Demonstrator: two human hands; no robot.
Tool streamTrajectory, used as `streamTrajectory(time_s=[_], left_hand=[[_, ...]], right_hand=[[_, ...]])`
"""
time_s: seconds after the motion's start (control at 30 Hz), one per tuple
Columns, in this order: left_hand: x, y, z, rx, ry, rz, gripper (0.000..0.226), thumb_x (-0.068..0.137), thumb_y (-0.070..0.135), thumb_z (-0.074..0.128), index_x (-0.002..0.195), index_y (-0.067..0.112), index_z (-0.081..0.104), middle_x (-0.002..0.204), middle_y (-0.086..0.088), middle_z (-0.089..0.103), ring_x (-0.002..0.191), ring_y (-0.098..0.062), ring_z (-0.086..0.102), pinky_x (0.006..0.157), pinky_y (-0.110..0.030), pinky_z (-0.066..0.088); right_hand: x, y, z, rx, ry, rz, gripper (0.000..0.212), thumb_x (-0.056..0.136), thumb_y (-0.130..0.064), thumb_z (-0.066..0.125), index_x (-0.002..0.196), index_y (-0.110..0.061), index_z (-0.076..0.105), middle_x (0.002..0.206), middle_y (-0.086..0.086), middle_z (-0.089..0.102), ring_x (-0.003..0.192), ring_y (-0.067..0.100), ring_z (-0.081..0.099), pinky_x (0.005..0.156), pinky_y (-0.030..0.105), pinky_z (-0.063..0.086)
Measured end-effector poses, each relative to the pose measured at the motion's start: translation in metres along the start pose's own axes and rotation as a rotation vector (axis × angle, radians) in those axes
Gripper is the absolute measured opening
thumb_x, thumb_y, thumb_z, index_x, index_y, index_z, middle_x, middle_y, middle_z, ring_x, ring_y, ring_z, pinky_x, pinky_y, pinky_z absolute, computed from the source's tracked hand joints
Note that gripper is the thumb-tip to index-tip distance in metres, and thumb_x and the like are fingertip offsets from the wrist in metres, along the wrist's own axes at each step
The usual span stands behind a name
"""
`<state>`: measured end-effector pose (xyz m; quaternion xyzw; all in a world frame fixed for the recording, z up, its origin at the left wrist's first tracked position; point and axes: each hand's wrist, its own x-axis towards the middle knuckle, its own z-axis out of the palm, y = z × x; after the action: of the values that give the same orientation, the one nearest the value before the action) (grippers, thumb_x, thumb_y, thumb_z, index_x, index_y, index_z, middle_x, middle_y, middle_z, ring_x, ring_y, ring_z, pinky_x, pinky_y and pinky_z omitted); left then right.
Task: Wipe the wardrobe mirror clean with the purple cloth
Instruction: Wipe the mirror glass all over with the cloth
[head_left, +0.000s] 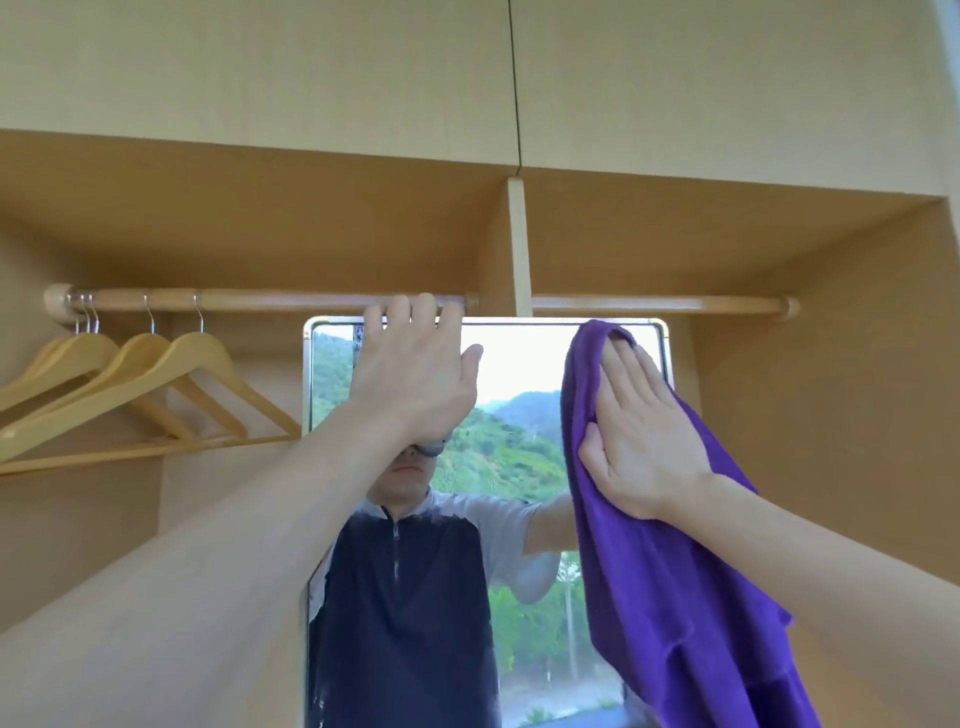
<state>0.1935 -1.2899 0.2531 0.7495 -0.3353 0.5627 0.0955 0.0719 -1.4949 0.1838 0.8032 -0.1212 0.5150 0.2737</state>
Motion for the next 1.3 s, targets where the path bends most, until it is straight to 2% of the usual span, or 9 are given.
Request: streamTrajectory(time_s=[0.17, 0.33, 0.4, 0.53, 0.8, 0.9, 1.1, 1.2, 1.3], left_hand=[[0.002, 0.000, -0.004, -0.081, -0.015, -0.019, 0.040, 0.101, 0.033, 0.028, 0.128, 0.014, 0.050, 0.126, -0.010, 0.055, 0.115, -0.033, 0.046, 0.102, -0.048, 0.031], [0.004, -0.001, -0.006, -0.123, -0.035, -0.027, 0.044, 0.100, 0.025, 0.034, 0.142, 0.020, 0.046, 0.139, -0.006, 0.053, 0.126, -0.031, 0.043, 0.107, -0.044, 0.027], [0.005, -0.003, -0.007, -0.132, -0.053, -0.020, 0.049, 0.100, 0.024, 0.035, 0.149, 0.023, 0.040, 0.144, -0.004, 0.050, 0.131, -0.030, 0.041, 0.110, -0.043, 0.024], [0.004, -0.004, -0.012, -0.147, -0.056, 0.005, 0.055, 0.098, 0.021, 0.038, 0.153, 0.029, 0.032, 0.145, -0.002, 0.051, 0.132, -0.030, 0.041, 0.109, -0.042, 0.025], [0.003, -0.002, -0.009, -0.157, 0.000, -0.011, 0.035, 0.094, 0.018, 0.040, 0.129, 0.025, 0.042, 0.126, -0.003, 0.059, 0.117, -0.031, 0.046, 0.098, -0.043, 0.029], [0.002, -0.001, -0.006, -0.145, 0.029, -0.010, 0.038, 0.093, 0.018, 0.041, 0.130, 0.024, 0.044, 0.126, -0.004, 0.059, 0.118, -0.033, 0.047, 0.099, -0.044, 0.030], [0.002, -0.002, -0.006, -0.191, 0.031, -0.027, 0.023, 0.095, 0.014, 0.037, 0.116, 0.021, 0.045, 0.112, -0.005, 0.059, 0.105, -0.032, 0.047, 0.097, -0.045, 0.033], [0.002, -0.001, -0.007, -0.209, 0.007, -0.036, 0.021, 0.093, 0.013, 0.037, 0.112, 0.021, 0.044, 0.108, -0.005, 0.059, 0.103, -0.033, 0.047, 0.097, -0.046, 0.034], [0.005, -0.002, -0.010, -0.250, -0.049, -0.053, 0.027, 0.091, 0.012, 0.038, 0.116, 0.021, 0.047, 0.111, -0.005, 0.061, 0.105, -0.033, 0.048, 0.100, -0.046, 0.033]], right_hand=[[0.002, -0.032, -0.003, 0.039, -0.007, -0.028, 0.073, 0.095, -0.035, 0.027, 0.155, 0.005, 0.023, 0.164, 0.023, 0.022, 0.154, 0.034, 0.016, 0.127, 0.047, 0.007], [0.004, -0.038, -0.012, -0.071, -0.048, -0.452, 0.071, 0.093, -0.036, 0.042, 0.151, 0.005, 0.035, 0.158, 0.022, 0.036, 0.149, 0.036, 0.030, 0.126, 0.047, 0.014], [0.006, -0.037, -0.014, -0.071, -0.054, -0.539, 0.070, 0.089, -0.035, 0.047, 0.149, 0.002, 0.041, 0.156, 0.018, 0.042, 0.146, 0.034, 0.035, 0.125, 0.047, 0.016], [0.028, -0.021, -0.023, 0.004, -0.008, -0.425, 0.070, 0.083, -0.032, 0.051, 0.146, 0.000, 0.045, 0.154, 0.018, 0.045, 0.144, 0.033, 0.038, 0.124, 0.046, 0.019], [0.008, -0.061, -0.005, 0.129, 0.089, -0.109, 0.070, 0.085, -0.027, 0.040, 0.148, 0.004, 0.040, 0.158, 0.019, 0.037, 0.149, 0.033, 0.029, 0.126, 0.043, 0.012], [-0.031, -0.087, 0.009, 0.125, 0.063, -0.178, 0.070, 0.085, -0.030, 0.047, 0.146, 0.004, 0.042, 0.155, 0.019, 0.043, 0.146, 0.034, 0.034, 0.125, 0.046, 0.016], [-0.118, -0.112, 0.040, 0.042, -0.079, -0.610, 0.071, 0.076, -0.037, 0.058, 0.140, -0.005, 0.051, 0.144, 0.008, 0.056, 0.133, 0.028, 0.047, 0.120, 0.049, 0.027], [-0.110, -0.107, 0.037, 0.025, -0.089, -0.587, 0.074, 0.075, -0.038, 0.056, 0.140, -0.004, 0.053, 0.146, 0.008, 0.055, 0.136, 0.028, 0.042, 0.119, 0.051, 0.026], [-0.062, -0.094, 0.019, 0.051, -0.042, -0.398, 0.075, 0.080, -0.035, 0.050, 0.146, 0.002, 0.045, 0.152, 0.016, 0.047, 0.143, 0.033, 0.037, 0.122, 0.054, 0.025]])
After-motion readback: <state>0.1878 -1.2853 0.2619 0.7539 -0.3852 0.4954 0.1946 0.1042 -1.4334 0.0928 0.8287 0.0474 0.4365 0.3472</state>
